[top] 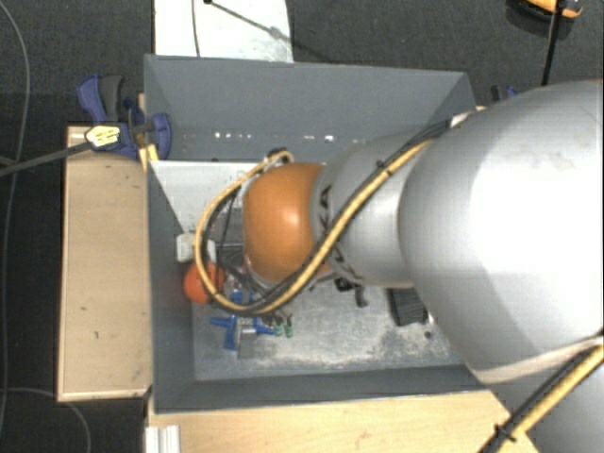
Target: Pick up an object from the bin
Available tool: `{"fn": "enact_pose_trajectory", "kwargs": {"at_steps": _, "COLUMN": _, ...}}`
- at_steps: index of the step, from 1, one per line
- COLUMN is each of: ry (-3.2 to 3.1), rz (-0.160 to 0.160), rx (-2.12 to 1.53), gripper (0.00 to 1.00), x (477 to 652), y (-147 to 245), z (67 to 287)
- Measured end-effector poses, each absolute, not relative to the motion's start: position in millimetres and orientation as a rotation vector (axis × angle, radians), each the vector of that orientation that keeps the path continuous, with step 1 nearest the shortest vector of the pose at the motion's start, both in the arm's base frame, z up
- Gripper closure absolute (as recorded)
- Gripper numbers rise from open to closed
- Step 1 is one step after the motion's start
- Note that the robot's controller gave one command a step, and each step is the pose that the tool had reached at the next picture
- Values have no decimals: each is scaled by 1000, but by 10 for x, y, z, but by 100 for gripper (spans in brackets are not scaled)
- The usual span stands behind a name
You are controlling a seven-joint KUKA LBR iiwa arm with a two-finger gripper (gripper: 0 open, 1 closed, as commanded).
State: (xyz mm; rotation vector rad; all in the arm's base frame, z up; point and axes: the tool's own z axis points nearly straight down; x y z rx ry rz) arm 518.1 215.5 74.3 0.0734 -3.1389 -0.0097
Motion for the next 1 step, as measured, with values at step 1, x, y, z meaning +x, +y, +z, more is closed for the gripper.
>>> {"fn": "enact_pose_trajectory", "kwargs": {"at_steps": 1, "ry": -3139, "rz": -10, "rx": 72, "gripper": 100, "x": 5181, "y": 2155, "z": 743}}
